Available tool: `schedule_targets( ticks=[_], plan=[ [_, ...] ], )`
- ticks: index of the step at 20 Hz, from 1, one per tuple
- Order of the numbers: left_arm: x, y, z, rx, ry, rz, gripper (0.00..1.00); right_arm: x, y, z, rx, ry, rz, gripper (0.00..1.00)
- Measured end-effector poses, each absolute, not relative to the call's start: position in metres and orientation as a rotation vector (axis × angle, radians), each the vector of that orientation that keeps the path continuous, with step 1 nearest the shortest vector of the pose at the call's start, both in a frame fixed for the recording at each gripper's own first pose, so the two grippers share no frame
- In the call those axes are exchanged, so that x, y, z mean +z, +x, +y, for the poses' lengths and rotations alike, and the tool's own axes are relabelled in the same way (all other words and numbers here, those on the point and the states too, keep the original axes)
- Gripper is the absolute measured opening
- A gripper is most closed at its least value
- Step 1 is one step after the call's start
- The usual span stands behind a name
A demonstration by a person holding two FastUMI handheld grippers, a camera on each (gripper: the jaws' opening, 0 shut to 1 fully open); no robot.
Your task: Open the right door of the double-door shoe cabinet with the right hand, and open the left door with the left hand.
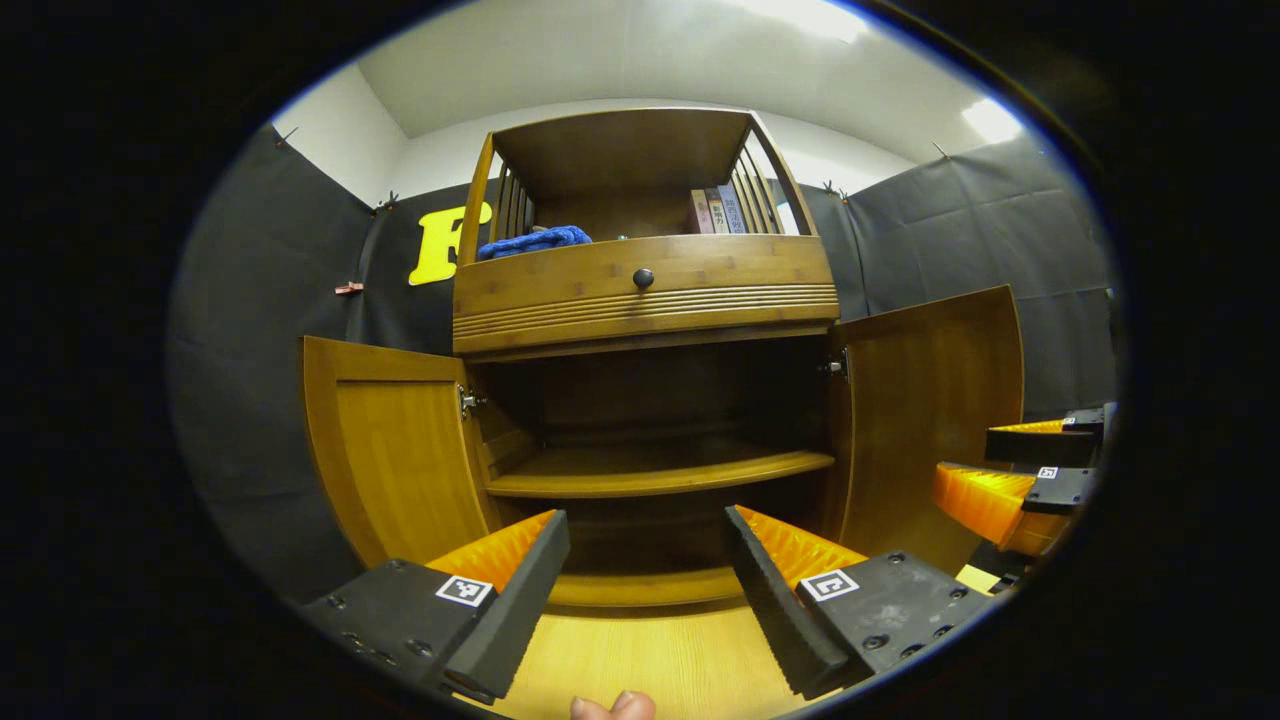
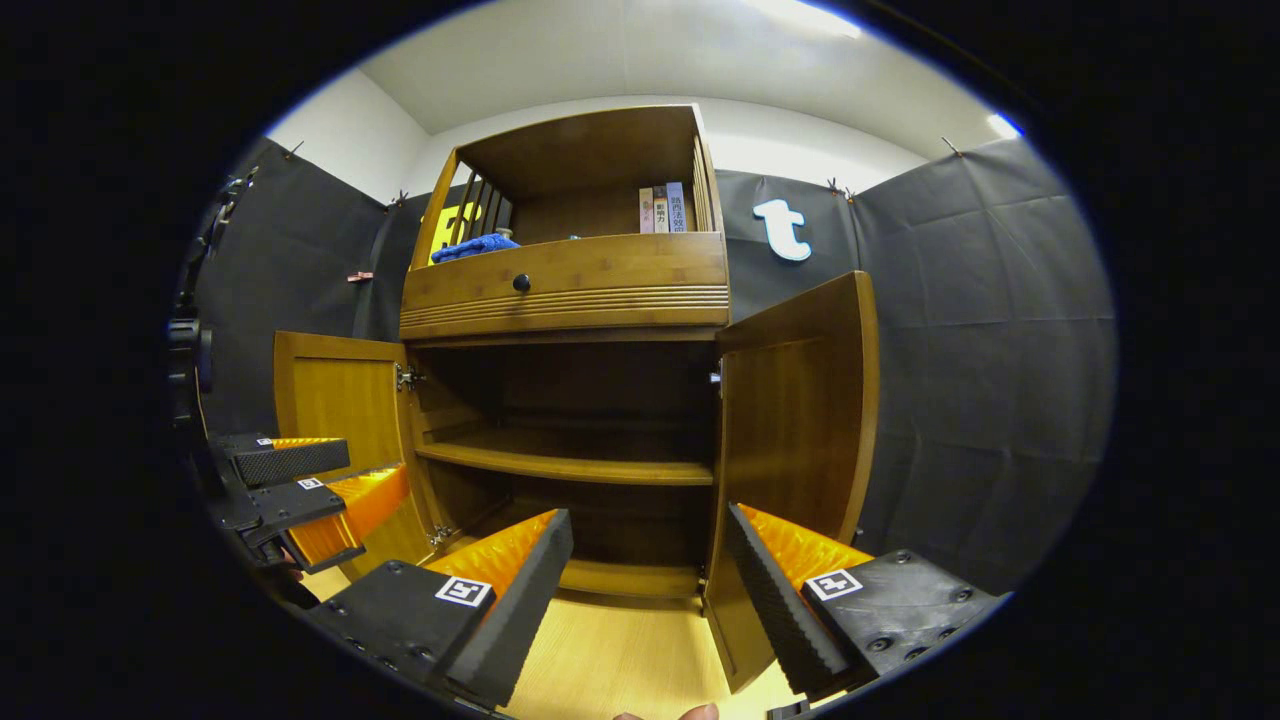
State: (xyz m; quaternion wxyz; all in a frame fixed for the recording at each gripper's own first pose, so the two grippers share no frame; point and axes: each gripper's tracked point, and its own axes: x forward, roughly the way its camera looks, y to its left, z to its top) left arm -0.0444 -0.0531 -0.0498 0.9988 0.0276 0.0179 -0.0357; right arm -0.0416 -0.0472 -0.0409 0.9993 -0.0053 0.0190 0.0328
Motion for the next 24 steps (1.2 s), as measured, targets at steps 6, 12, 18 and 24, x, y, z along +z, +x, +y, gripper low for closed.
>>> schedule_targets(
  ticks=[6,12,18,24],
  plan=[
    [-0.0502,-0.0424,-0.0542,-0.079,0.049,0.039,0.96,-0.0407,-0.0400,-0.0474,0.063,-0.016,0.039,0.98],
    [-0.0516,-0.0417,-0.0513,-0.080,0.049,0.041,0.96,-0.0399,-0.0401,-0.0440,0.069,-0.023,0.034,0.98],
    [-0.0504,-0.0420,-0.0499,-0.082,0.041,0.037,1.00,-0.0390,-0.0394,-0.0433,0.070,-0.026,0.033,0.98],
    [-0.0496,-0.0424,-0.0494,-0.079,0.044,0.036,1.00,-0.0382,-0.0422,-0.0431,0.069,-0.029,0.032,0.98]
  ],
)
